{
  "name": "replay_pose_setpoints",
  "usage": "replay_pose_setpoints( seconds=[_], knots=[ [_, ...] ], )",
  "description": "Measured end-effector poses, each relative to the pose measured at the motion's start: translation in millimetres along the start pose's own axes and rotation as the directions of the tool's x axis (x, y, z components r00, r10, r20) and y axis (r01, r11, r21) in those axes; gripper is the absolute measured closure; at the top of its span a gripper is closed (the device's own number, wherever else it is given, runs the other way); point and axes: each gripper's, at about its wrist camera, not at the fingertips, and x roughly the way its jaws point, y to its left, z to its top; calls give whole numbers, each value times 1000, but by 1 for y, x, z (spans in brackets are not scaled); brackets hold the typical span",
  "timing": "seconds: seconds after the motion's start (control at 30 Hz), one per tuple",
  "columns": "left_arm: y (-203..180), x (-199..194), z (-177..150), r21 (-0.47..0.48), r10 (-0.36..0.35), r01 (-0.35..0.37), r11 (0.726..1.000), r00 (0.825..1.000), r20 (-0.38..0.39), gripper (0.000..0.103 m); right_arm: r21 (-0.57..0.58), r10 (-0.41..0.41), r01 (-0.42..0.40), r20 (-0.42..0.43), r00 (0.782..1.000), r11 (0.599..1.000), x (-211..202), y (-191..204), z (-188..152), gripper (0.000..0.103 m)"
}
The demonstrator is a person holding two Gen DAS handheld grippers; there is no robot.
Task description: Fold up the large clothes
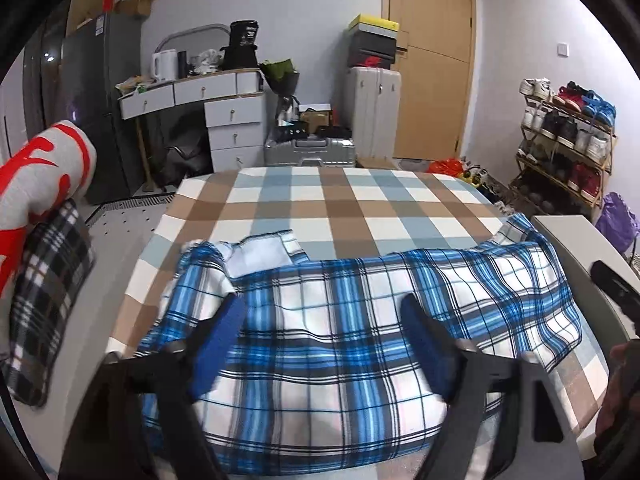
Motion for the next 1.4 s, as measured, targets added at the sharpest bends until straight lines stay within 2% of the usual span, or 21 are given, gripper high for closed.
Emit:
replay_pose_setpoints(
  seconds=[0.13,0.2,0.27,0.33,0.37,0.43,0.53,0.67,0.73,0.83,0.97,1.07,1.17,1.2,1.23,1.27,1.3,1.33,1.4],
  knots=[
    [-11,14,2,57,-23,26,998,998,-59,15,3,22,-21,-156,988,1000,24,1,-10,0],
    [-17,16,1,98,6,2,995,997,-80,15,58,46,-34,-227,973,998,31,-6,-14,0],
    [-17,27,-1,113,4,11,994,991,-131,15,180,66,-17,-269,961,983,29,-24,-21,0],
    [-15,36,-4,88,-28,46,995,980,-195,15,314,136,-42,-283,949,949,24,-40,-29,0],
    [-13,42,-6,77,-44,64,995,972,-231,15,394,192,-65,-292,937,917,21,-51,-36,0],
    [-12,47,-10,54,-50,67,996,961,-272,15,478,234,-56,-322,917,877,19,-64,-48,0],
    [-16,51,-13,28,-82,95,995,948,-308,15,558,286,-44,-354,890,829,23,-76,-60,0],
    [-25,53,-16,55,-57,79,995,945,-323,15,615,328,-26,-384,863,788,36,-84,-69,0],
    [-27,56,-18,62,-43,67,996,941,-336,15,631,328,-12,-387,862,775,40,-85,-71,0],
    [-26,65,-22,71,-2,30,997,927,-375,15,626,322,-7,-391,862,780,47,-85,-67,0],
    [-23,75,-27,60,27,-3,998,911,-412,14,638,317,34,-428,847,769,71,-89,-53,0],
    [-27,75,-30,87,49,-14,996,912,-408,12,597,268,45,-425,865,801,88,-87,-42,0],
    [-32,77,-31,129,73,-22,991,910,-408,11,541,216,20,-370,904,841,93,-81,-40,0],
    [-31,76,-29,118,68,-20,993,908,-414,12,529,202,12,-345,917,849,92,-80,-41,4],
    [-30,74,-27,103,56,-14,995,905,-421,12,509,170,27,-336,927,860,90,-79,-43,21],
    [-31,70,-25,85,28,8,996,907,-420,12,493,152,40,-343,927,869,90,-79,-42,31],
    [-33,63,-23,71,-15,48,996,914,-405,12,488,152,35,-339,929,872,89,-79,-40,48],
    [-37,59,-20,66,-41,73,995,920,-389,12,483,153,20,-315,937,875,85,-82,-38,70],
    [-54,43,-13,84,-112,146,986,941,-320,12,480,152,-5,-269,951,877,77,-90,-34,93]
  ],
)
